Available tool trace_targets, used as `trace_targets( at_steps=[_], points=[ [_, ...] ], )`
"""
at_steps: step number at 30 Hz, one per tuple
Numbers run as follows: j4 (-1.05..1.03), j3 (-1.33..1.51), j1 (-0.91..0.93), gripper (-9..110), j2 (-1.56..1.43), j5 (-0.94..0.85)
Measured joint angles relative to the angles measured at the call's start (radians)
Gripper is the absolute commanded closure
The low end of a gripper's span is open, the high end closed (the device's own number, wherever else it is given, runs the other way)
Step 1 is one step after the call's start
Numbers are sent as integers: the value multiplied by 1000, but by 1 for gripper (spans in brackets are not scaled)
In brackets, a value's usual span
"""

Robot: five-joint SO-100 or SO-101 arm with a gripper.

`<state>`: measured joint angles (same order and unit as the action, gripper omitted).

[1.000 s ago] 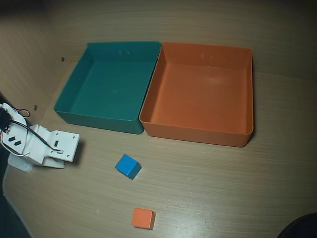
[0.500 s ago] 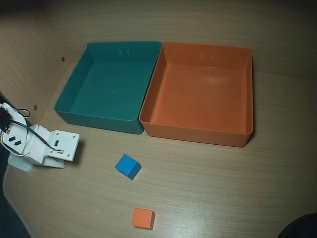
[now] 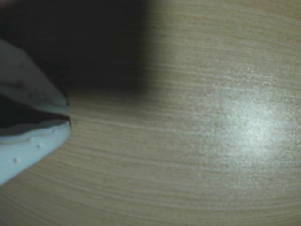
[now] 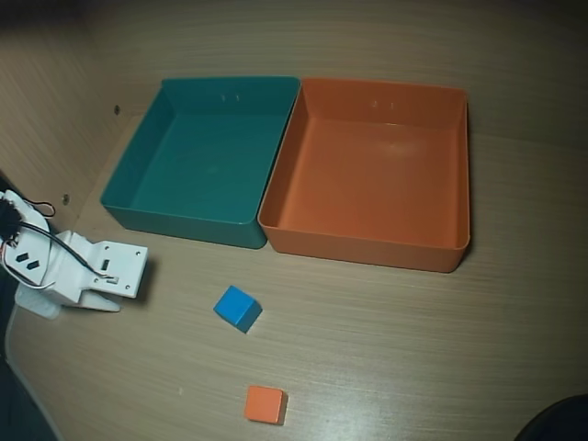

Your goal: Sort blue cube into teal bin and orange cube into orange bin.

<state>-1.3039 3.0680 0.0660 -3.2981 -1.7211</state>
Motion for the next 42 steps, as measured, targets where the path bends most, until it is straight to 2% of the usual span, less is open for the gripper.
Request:
trace_targets(
  at_steps=[6,19,27,35,42],
  points=[
    [-20,-221,0,69,276,-2],
    [-20,-991,0,69,1066,-2],
    [-21,-1331,9,69,1428,0],
    [-21,-1503,15,69,1626,230],
    [-21,-1600,11,69,1715,336]
  ],
)
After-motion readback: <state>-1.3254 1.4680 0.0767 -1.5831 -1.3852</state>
